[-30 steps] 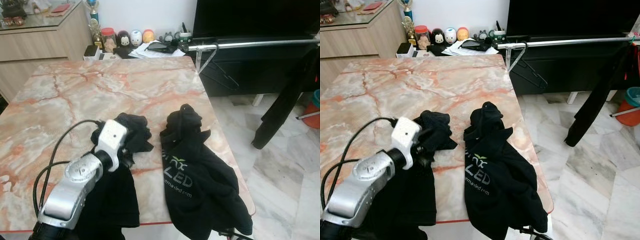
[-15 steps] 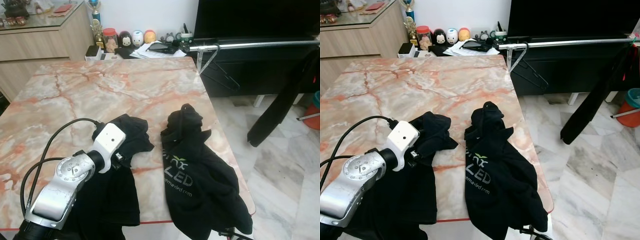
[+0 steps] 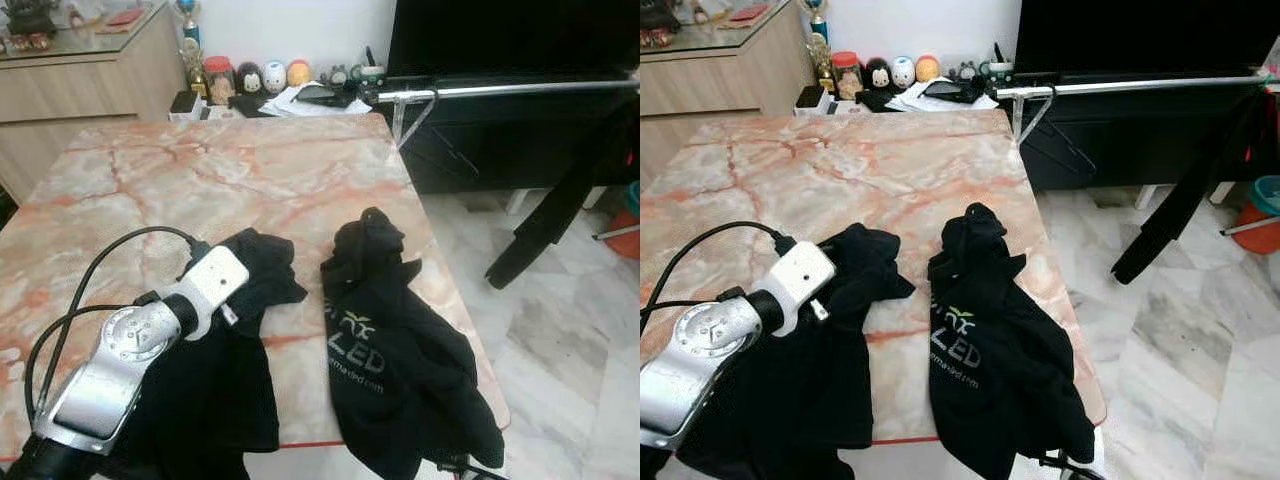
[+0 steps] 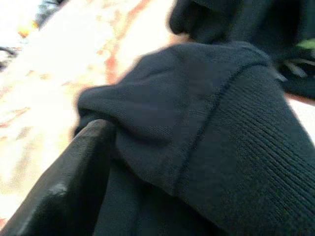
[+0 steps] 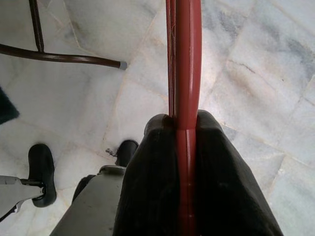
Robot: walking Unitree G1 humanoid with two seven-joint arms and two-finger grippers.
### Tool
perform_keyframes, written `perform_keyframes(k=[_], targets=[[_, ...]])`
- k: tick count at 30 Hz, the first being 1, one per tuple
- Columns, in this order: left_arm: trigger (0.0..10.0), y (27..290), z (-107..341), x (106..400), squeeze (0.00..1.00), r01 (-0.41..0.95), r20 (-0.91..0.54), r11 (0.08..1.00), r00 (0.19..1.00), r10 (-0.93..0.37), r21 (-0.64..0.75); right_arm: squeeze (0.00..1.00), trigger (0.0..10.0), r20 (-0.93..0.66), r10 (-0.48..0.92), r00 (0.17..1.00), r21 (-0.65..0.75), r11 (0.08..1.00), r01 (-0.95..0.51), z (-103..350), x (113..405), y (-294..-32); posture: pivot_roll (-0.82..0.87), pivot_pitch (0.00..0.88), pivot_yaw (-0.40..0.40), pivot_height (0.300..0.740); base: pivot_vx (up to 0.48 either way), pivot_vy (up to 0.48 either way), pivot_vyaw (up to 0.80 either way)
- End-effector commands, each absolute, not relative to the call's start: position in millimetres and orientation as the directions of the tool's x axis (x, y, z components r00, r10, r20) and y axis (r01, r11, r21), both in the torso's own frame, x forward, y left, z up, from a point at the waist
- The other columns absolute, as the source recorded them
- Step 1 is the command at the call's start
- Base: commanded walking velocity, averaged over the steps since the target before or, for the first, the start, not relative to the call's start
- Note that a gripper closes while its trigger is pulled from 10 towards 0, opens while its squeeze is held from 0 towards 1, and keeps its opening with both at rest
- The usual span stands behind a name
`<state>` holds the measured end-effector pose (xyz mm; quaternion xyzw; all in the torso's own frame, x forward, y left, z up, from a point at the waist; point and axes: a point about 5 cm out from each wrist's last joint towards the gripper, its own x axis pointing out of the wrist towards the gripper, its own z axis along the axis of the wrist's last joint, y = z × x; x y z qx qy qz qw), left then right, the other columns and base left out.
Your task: Hang hanger
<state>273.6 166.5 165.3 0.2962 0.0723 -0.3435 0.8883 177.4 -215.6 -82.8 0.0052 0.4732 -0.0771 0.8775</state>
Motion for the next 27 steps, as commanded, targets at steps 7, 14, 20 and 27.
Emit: perform_keyframes(k=[7, 14, 20, 27], targets=[[10.0, 177.5, 172.7, 255.1, 1.00, 0.786, -0.473, 0.463, 0.617, -0.629, 0.410, 0.00, 10.0, -0.827, -0.135, 0.546, -0.061, 0.987, 0.151, -81.3, 180.3, -216.6, 0.20, 0.000, 0.001, 0.740, 0.000, 0.000, 0.00], [10.0, 173.9, 174.7, 241.7, 0.70, 0.860, -0.508, 0.404, 0.510, -0.694, 0.312, 0.00, 10.0, -0.827, -0.134, 0.546, -0.061, 0.987, 0.151, -81.2, 180.6, -216.6, 0.20, 0.000, 0.001, 0.740, 0.000, 0.000, 0.00], [10.0, 176.6, 185.9, 276.7, 0.00, 0.631, -0.298, 0.671, 0.775, -0.557, 0.390, 0.00, 10.0, -0.826, -0.136, 0.547, -0.061, 0.986, 0.152, -81.1, 180.6, -216.7, 0.20, 0.000, 0.001, 0.740, 0.000, 0.000, 0.00], [10.0, 181.3, 177.4, 269.8, 0.00, 0.717, -0.459, 0.556, 0.697, -0.551, 0.421, 0.00, 10.0, -0.827, -0.135, 0.546, -0.060, 0.986, 0.153, -81.4, 180.3, -216.2, 0.20, 0.000, 0.003, 0.740, 0.000, 0.000, 0.00]])
